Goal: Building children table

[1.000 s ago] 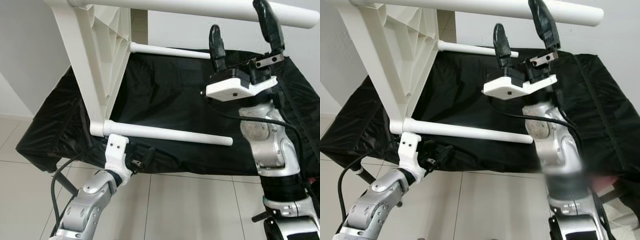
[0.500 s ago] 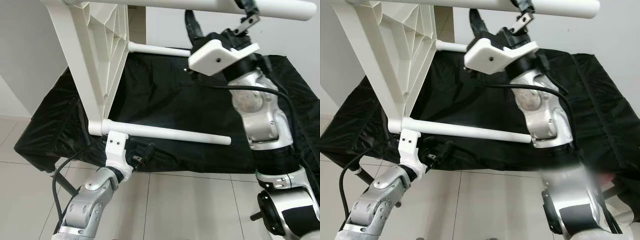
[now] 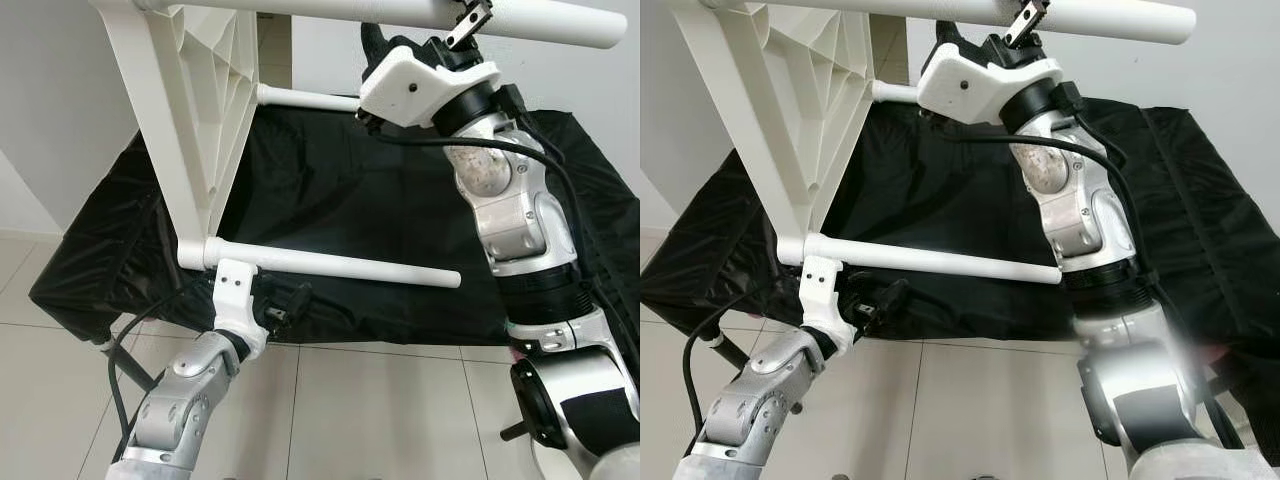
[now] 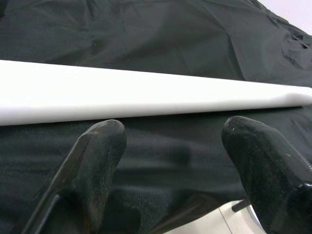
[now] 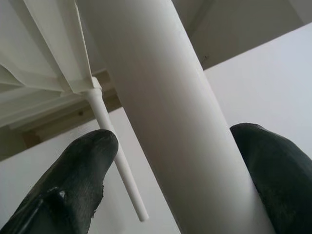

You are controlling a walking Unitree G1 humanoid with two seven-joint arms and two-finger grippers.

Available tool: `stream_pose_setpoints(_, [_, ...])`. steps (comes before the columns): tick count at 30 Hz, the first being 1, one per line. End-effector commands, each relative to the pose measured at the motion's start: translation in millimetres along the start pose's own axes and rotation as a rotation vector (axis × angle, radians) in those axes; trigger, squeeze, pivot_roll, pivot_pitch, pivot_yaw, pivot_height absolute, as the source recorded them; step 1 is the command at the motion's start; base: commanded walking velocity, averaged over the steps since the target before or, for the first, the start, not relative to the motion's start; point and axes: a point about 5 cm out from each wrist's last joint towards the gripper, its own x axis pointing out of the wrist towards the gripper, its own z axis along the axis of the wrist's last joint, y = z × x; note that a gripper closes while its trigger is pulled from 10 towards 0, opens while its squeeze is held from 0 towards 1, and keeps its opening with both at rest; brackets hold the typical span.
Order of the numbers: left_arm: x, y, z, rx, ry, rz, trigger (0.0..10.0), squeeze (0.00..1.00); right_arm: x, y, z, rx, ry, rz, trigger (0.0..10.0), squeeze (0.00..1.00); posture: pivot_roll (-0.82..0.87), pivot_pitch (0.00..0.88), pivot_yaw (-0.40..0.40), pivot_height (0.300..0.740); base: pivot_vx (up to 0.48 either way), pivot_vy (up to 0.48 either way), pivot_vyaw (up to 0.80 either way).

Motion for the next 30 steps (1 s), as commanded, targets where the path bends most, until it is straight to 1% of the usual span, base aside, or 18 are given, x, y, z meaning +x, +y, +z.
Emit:
stream_pose_setpoints(1, [0.3,4.2,-5.8,-0.009,0.032,0.041,10.0,0.00,4.4,2.9,2.0,-0.014,0.012,0.020,10.0,0.00,-0.07,0.068,0.002,0.740,0.000,0.000,0.00])
stream_pose_setpoints(5, [2.3,6.8,-7.9,-0.009,0.048,0.068,10.0,0.00,7.3,3.9,1.9,-0.021,0.033,0.021,10.0,0.00,-0.07,0.068,0.002,0.740,0.000,0.000,0.00])
stream_pose_setpoints(7, [6.6,12.4,-11.0,-0.029,0.077,0.120,10.0,0.00,9.2,6.0,-0.2,0.005,0.070,0.026,4.0,0.00,-0.06,0.062,0.001,0.740,0.000,0.000,0.00])
stream_pose_setpoints(8, [8.9,15.4,-11.9,-0.047,0.084,0.145,10.0,0.00,10.0,6.6,-1.7,0.024,0.089,0.029,0.0,0.00,-0.06,0.062,0.001,0.740,0.000,0.000,0.00])
stream_pose_setpoints(9, [11.5,19.7,-12.8,-0.088,0.087,0.183,10.0,0.00,10.6,7.0,-2.7,0.042,0.103,0.028,0.0,0.00,-0.06,0.063,0.003,0.740,0.000,0.000,0.00])
stream_pose_setpoints(11, [11.5,19.7,-12.8,-0.088,0.087,0.183,10.0,0.00,10.6,7.0,-2.7,0.042,0.103,0.028,0.0,0.00,-0.06,0.063,0.003,0.740,0.000,0.000,0.00])
stream_pose_setpoints(12, [16.4,27.3,-12.8,-0.158,0.079,0.247,10.0,0.00,11.0,6.5,-3.5,0.067,0.119,0.022,0.0,0.00,-0.06,0.064,0.006,0.740,0.000,0.000,0.00])
stream_pose_setpoints(13, [16.4,27.3,-12.8,-0.158,0.079,0.247,10.0,0.00,11.0,6.5,-3.5,0.067,0.119,0.022,0.0,0.00,-0.06,0.064,0.006,0.740,0.000,0.000,0.00])
stream_pose_setpoints(15, [24.1,32.1,-4.8,-0.230,0.035,0.277,10.0,0.00,11.0,5.7,-2.5,0.088,0.127,0.014,0.0,0.00,-0.07,0.066,0.011,0.740,0.000,0.000,0.00])
stream_pose_setpoints(17, [24.1,32.1,-4.8,-0.230,0.035,0.277,10.0,0.00,11.0,5.7,-2.5,0.088,0.127,0.014,0.0,0.00,-0.07,0.066,0.011,0.740,0.000,0.000,0.00])
stream_pose_setpoints(19, [33.8,34.0,5.4,-0.304,-0.003,0.282,10.0,0.00,10.1,4.0,-2.5,0.107,0.138,0.004,0.0,0.00,-0.08,0.070,0.019,0.740,0.000,0.000,0.00])
stream_pose_setpoints(20, [33.8,34.0,5.4,-0.304,-0.003,0.282,10.0,0.00,10.1,4.0,-2.5,0.107,0.138,0.004,0.0,0.00,-0.08,0.070,0.019,0.740,0.000,0.000,0.00])
stream_pose_setpoints(21, [37.7,34.8,8.4,-0.330,-0.009,0.285,10.0,0.00,9.9,3.2,-2.9,0.111,0.145,0.000,0.0,0.00,-0.08,0.071,0.021,0.740,0.000,0.000,0.00])
stream_pose_setpoints(22, [37.7,34.8,8.4,-0.330,-0.009,0.285,10.0,0.00,9.9,3.2,-2.9,0.111,0.145,0.000,0.0,0.00,-0.08,0.071,0.021,0.740,0.000,0.000,0.00])
stream_pose_setpoints(25, [46.0,38.3,14.7,-0.398,-0.022,0.302,10.0,0.00,9.4,1.3,-3.6,0.119,0.157,-0.009,0.0,0.00,-0.08,0.075,0.030,0.740,0.000,0.000,0.00])
stream_pose_setpoints(30, [52.7,40.2,18.9,-0.410,-0.023,0.310,10.0,0.00,9.3,-0.5,-1.7,0.136,0.162,-0.022,0.0,0.00,-0.09,0.079,0.040,0.740,0.000,0.000,0.00])
